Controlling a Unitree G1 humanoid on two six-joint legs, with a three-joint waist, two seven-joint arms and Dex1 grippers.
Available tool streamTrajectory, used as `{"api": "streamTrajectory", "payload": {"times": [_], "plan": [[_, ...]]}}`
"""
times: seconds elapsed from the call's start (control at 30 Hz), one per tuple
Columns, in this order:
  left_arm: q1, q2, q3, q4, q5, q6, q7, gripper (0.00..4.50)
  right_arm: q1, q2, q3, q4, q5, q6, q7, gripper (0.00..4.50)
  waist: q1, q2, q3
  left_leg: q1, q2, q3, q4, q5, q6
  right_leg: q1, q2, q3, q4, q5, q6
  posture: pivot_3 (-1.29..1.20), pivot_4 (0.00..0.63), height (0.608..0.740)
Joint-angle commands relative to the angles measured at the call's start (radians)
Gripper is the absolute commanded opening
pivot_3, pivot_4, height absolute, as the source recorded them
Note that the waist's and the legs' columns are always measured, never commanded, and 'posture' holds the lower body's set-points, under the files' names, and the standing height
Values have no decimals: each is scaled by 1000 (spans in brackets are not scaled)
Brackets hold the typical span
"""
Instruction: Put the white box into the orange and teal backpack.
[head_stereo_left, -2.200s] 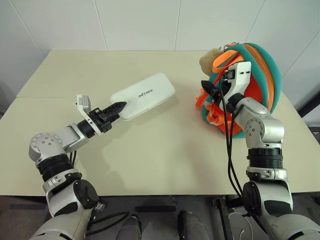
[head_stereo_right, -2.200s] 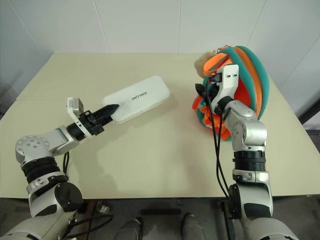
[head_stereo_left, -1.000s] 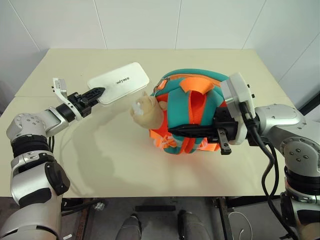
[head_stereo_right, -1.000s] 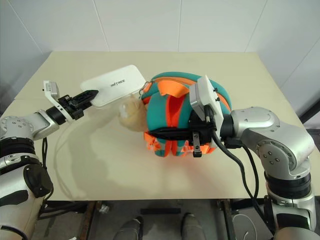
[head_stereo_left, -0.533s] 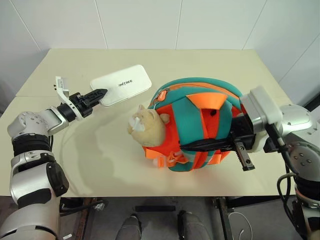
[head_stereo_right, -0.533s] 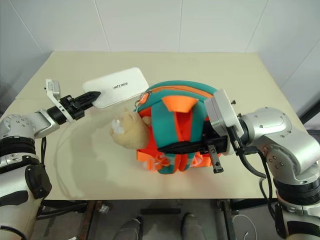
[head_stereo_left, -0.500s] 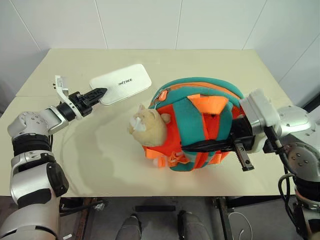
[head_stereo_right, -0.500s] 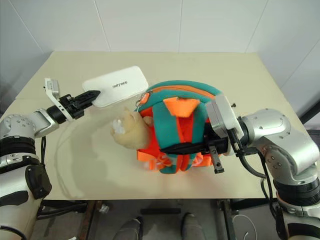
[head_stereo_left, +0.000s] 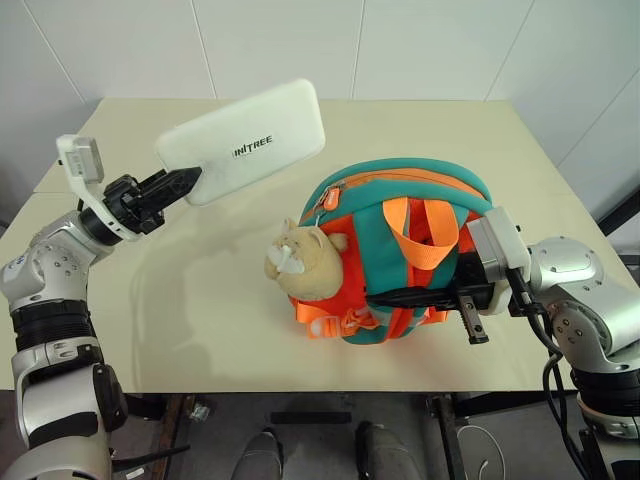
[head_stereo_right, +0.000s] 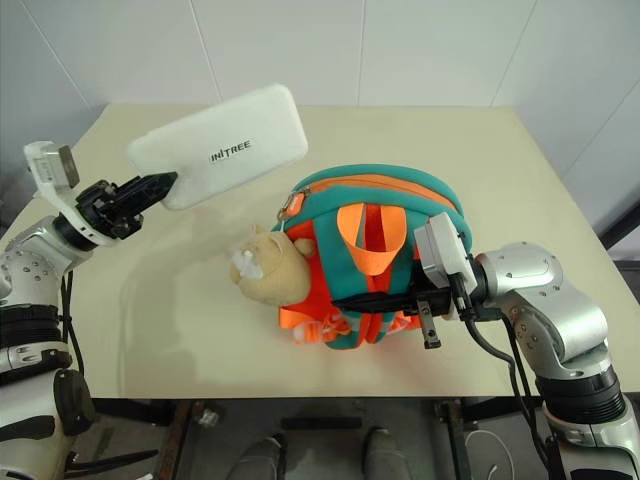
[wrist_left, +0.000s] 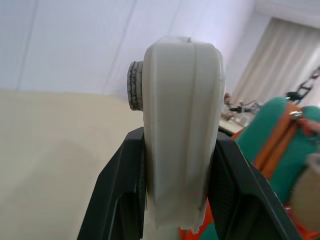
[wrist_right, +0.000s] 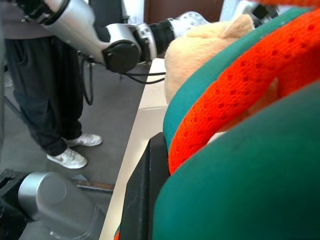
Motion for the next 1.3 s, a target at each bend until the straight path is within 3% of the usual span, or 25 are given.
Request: {"api": "streamTrajectory", "payload": {"times": [0.03, 0.33, 0.73, 1.07, 1.3], "plan": [[-6, 19, 94, -60, -129, 59, -7, 1267, 7, 12, -30, -32, 24, -3, -33, 0, 0, 0, 0, 0, 0, 0, 0, 0, 0, 0, 0, 0, 0, 0, 0, 0, 150, 740], [76, 105, 65, -175, -203, 163, -140, 1267, 29, 23, -24, -11, 24, 4, -64, 0, -3, 0, 0, 1, 0, 0, 1, 0, 0, 0, 0, 0, 2, 0, -1, 0, 150, 740], [104, 243, -51, -244, -164, 202, -251, 1264, 18, 29, -10, 57, 0, -7, -38, 0, -1, 0, 0, 1, 0, 0, 1, 0, 0, 0, 0, 0, 2, -4, -7, 0, 150, 740], [44, 384, -154, -78, -31, 60, -401, 1263, 12, 30, -11, 86, -14, -17, -25, 0, -2, 0, 0, 1, 0, 0, 1, 0, 1, 0, 0, 0, 2, -6, -10, 0, 150, 740], [-18, 445, -311, -14, -41, -86, -411, 1262, 4, 44, -1, 100, -33, -28, -29, 0, 0, 0, 0, 1, 0, 0, 1, 0, 1, 0, 0, 0, 2, -5, -10, 0, 150, 740]]}}
